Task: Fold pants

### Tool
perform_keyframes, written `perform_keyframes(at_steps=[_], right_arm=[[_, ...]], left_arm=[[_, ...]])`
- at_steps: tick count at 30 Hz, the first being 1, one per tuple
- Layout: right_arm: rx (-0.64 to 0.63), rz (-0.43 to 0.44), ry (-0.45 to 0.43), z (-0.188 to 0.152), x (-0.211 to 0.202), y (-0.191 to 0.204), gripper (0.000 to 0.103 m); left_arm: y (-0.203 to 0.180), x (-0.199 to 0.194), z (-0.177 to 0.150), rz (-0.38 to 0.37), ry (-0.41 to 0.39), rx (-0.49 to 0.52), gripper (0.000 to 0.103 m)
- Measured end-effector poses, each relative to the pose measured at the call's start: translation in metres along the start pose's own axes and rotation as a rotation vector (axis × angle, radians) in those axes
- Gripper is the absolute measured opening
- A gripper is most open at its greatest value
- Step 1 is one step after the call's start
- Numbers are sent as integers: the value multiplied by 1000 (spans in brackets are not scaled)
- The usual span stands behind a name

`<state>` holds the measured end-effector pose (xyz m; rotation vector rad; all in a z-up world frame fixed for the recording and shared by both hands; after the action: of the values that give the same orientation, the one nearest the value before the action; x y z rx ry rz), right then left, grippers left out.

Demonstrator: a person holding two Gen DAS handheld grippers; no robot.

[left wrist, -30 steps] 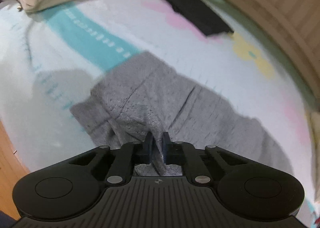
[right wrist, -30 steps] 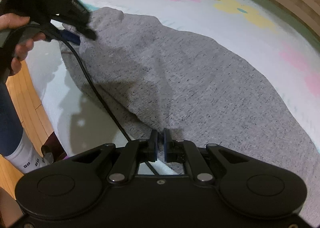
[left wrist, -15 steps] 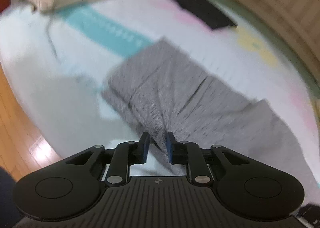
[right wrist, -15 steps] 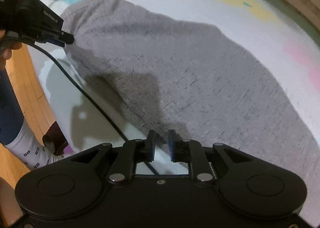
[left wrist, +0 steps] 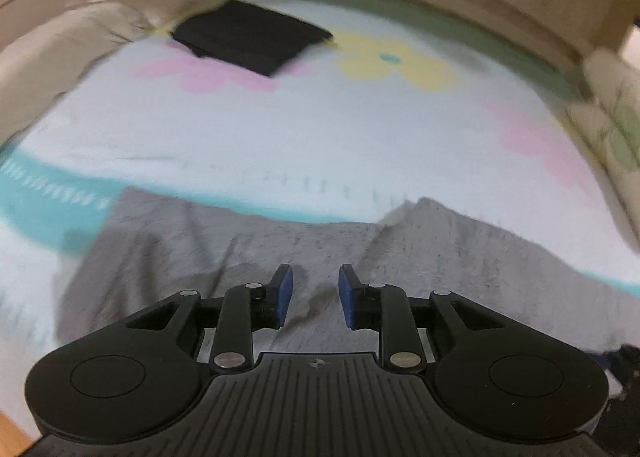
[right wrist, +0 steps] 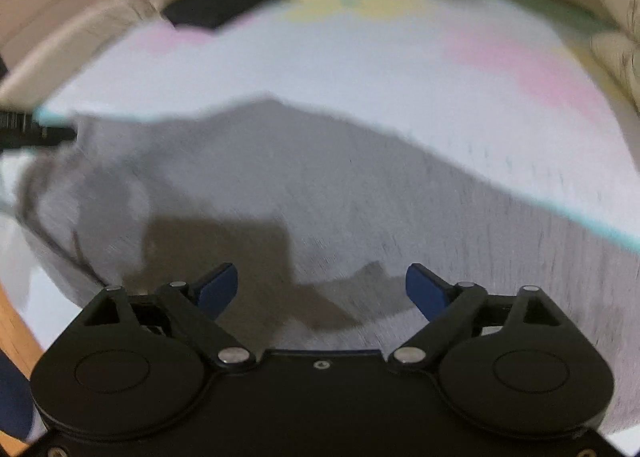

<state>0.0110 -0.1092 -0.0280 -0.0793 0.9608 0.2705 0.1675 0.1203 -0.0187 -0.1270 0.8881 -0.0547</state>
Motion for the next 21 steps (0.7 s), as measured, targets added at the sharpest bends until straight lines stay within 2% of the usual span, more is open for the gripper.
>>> perform_keyframes(at_steps=[2, 4, 5, 6, 8, 9, 12, 14, 18, 21], right_arm=[[-52, -28, 89, -9, 13, 4, 79], [-94, -28, 72, -15, 10, 9, 79], [-116, -22, 90, -16, 7, 11, 78], [-138, -11, 103, -15, 4, 13, 72], [-167, -13, 71, -11, -6, 15, 66], [-174, -28, 39, -3, -10, 14, 69], [-181, -60, -59, 27, -12, 13, 79], [-173, -66, -100, 50, -3, 12, 80], [-171, -54, -112, 89, 35, 8, 80], [-205, -29, -96, 106, 58, 9, 80]], left_arm=[[1, 18, 2, -3, 26, 24, 25], [10, 32, 2, 4, 48, 19, 25], [16, 40, 0, -8, 78, -14, 25], [24, 48, -2, -26, 116, -69, 25], [30, 55, -5, -47, 119, -138, 26], [28, 55, -5, -45, 115, -125, 26], [14, 51, -7, -18, 118, -2, 29], [8, 52, -10, 2, 110, 39, 30], [-2, 53, -14, 24, 106, 93, 32], [4, 51, -8, 13, 112, 71, 33]])
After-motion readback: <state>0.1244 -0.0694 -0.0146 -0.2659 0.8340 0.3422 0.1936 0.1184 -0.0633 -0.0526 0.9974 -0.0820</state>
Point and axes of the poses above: each gripper's, at about its wrist camera, not at the fingertips, and x roughly the way its jaws point, y to its left, z to its top, the point moved 3 cm from there along x, roughly the way its jaws point, and after that the axes turned 2 degrees about -y, right-handed, at the moved point
